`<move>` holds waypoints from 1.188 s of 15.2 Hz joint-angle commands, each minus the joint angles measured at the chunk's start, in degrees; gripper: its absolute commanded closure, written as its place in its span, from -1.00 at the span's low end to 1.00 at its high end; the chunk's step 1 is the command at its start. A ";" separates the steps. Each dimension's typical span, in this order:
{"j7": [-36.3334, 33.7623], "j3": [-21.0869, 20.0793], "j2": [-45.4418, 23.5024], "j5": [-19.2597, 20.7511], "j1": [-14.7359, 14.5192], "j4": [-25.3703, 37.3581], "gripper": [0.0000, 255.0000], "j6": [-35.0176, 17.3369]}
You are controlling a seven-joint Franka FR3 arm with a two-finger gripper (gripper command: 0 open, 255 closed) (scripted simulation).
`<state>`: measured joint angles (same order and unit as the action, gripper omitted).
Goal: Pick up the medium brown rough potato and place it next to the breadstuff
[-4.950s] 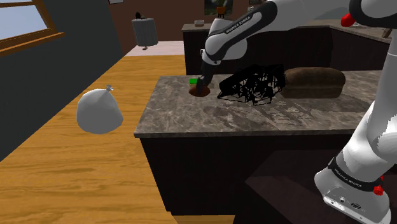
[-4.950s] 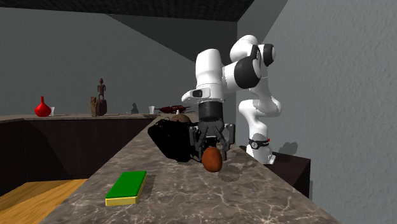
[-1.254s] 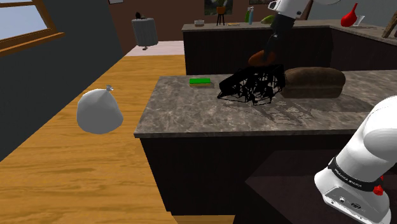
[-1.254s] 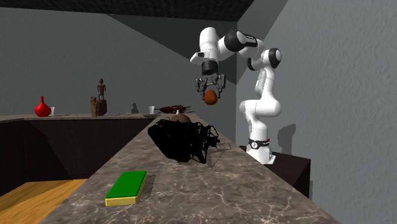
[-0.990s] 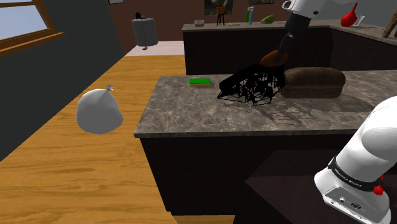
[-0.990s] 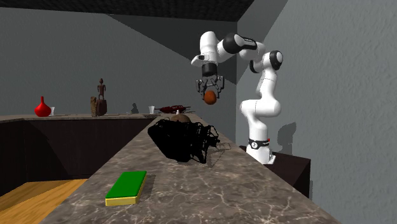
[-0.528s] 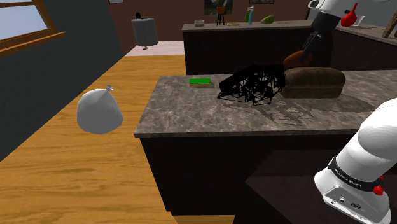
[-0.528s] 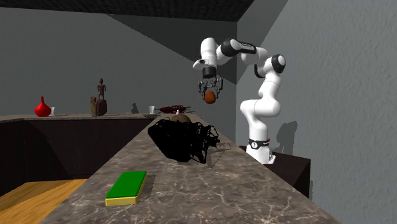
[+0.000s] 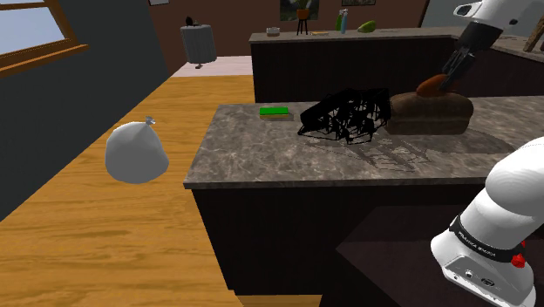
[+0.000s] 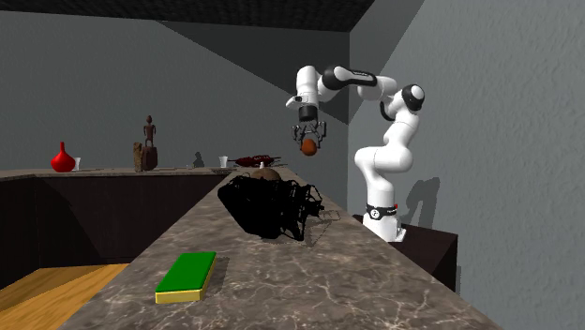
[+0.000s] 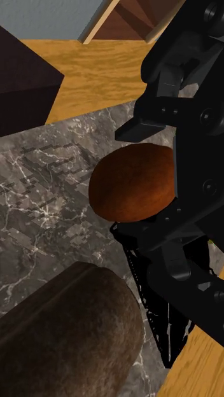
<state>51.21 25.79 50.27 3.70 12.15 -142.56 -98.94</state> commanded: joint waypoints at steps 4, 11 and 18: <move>0.84 1.03 0.44 0.89 0.64 -3.77 1.00 -3.21; 1.88 2.56 0.25 2.01 1.29 -8.86 1.00 -8.35; 3.05 4.38 -0.78 3.16 1.78 -13.52 1.00 -13.87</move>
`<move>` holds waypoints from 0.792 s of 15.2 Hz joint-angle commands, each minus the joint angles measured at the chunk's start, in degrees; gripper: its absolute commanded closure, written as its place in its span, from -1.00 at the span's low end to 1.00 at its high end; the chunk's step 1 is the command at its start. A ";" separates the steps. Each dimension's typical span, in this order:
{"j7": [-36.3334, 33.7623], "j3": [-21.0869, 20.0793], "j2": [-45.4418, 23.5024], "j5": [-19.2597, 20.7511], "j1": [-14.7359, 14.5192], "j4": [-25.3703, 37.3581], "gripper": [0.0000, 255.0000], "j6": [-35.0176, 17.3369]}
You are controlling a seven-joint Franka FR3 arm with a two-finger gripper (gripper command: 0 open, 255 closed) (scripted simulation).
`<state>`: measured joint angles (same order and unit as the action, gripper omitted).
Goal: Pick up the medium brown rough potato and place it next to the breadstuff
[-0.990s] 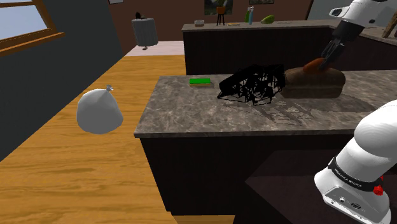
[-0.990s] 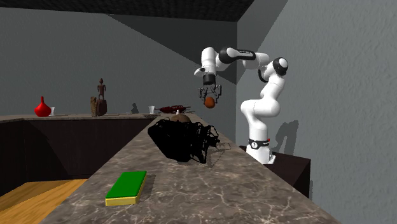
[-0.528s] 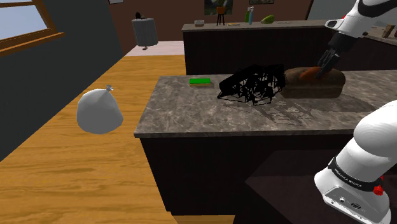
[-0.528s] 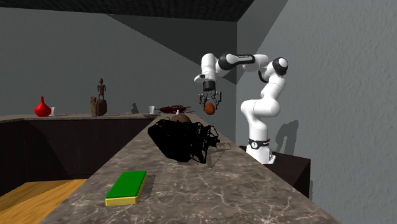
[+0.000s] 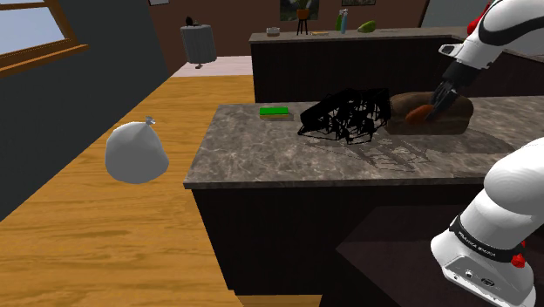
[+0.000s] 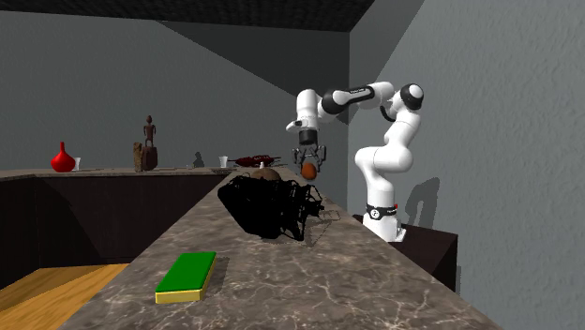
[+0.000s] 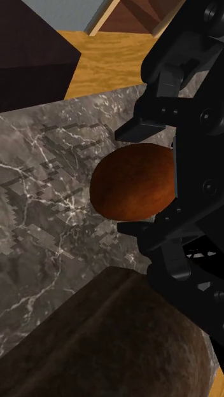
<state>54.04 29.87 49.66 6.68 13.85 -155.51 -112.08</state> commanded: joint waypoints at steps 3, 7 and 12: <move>0.77 1.18 -0.90 0.67 0.23 -2.41 1.00 -3.24; 1.56 2.45 -2.19 1.30 0.32 -4.72 1.00 -6.74; 2.65 4.22 -4.36 1.98 0.22 -7.35 1.00 -11.41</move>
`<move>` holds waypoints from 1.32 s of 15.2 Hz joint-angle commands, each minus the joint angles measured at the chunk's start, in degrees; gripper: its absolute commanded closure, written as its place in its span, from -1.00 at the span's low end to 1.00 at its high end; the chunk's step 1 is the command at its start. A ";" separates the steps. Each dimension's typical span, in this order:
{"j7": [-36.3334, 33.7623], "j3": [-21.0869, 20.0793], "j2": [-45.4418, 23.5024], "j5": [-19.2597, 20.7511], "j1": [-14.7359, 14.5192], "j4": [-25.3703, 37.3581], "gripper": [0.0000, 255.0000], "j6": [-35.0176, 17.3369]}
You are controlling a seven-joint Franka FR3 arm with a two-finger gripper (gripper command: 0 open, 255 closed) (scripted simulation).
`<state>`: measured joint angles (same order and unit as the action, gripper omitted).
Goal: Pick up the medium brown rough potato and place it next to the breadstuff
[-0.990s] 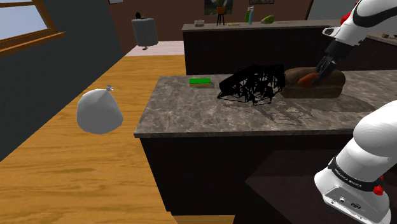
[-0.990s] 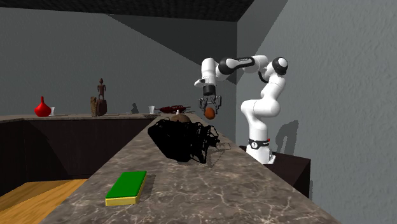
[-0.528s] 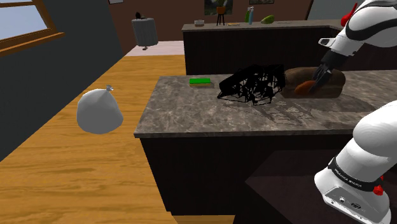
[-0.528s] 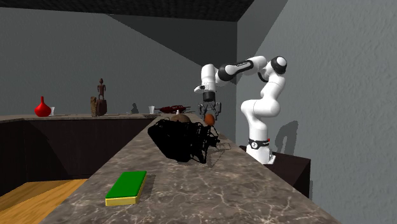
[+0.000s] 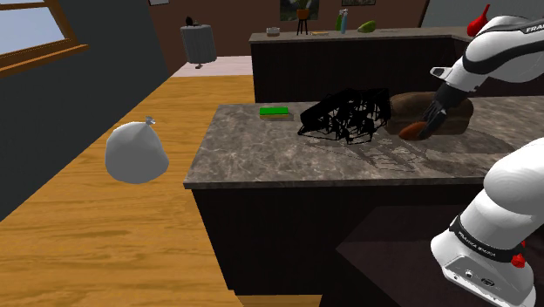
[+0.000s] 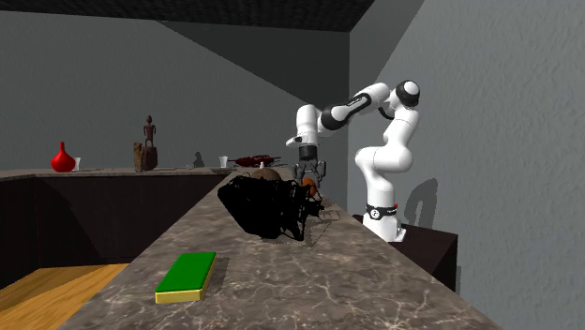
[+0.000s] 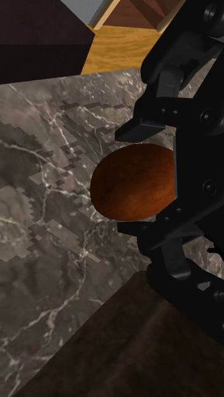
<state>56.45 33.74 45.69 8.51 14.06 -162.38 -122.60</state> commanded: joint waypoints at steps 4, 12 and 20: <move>1.24 1.94 -2.60 0.57 -0.31 -2.36 1.00 -4.88; 2.40 3.76 -5.34 0.80 -0.96 -4.04 1.00 -9.21; 2.41 3.76 -5.34 0.80 -0.96 -4.04 -1.00 -9.21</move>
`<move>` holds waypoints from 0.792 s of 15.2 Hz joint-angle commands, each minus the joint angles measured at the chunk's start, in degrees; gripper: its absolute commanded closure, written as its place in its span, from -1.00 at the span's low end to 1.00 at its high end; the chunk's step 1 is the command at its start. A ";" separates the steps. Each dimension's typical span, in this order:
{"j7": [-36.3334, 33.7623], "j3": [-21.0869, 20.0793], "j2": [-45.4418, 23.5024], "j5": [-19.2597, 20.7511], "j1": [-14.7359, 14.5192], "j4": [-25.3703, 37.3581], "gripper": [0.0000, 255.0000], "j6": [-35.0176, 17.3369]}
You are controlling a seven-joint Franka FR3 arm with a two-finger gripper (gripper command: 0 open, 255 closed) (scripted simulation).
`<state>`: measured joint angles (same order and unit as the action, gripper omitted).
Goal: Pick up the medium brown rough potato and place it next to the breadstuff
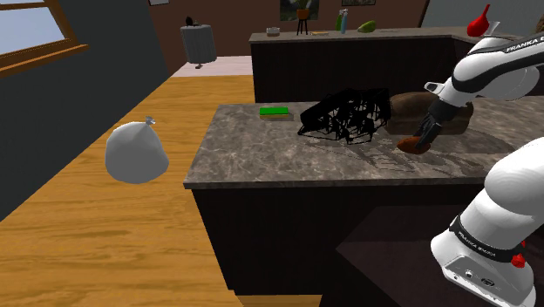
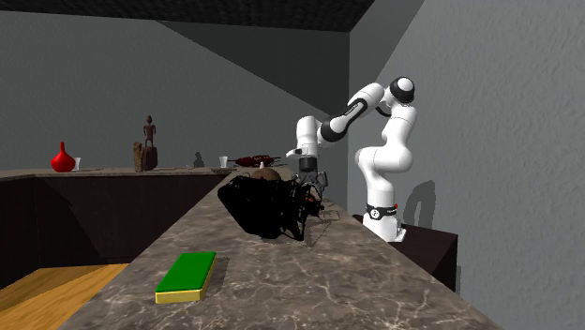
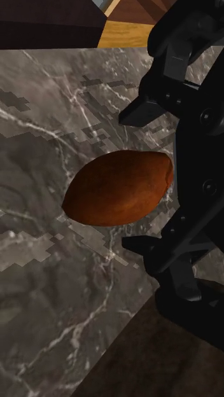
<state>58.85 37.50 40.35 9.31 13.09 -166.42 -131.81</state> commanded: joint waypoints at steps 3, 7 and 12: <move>-0.27 -0.76 1.72 0.15 0.77 1.06 -1.00 2.81; -0.75 -2.56 5.60 0.13 2.24 4.49 -1.00 10.14; -0.75 -2.56 5.60 0.13 2.24 4.49 -1.00 10.14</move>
<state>58.10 34.94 45.95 9.44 15.33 -161.96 -121.70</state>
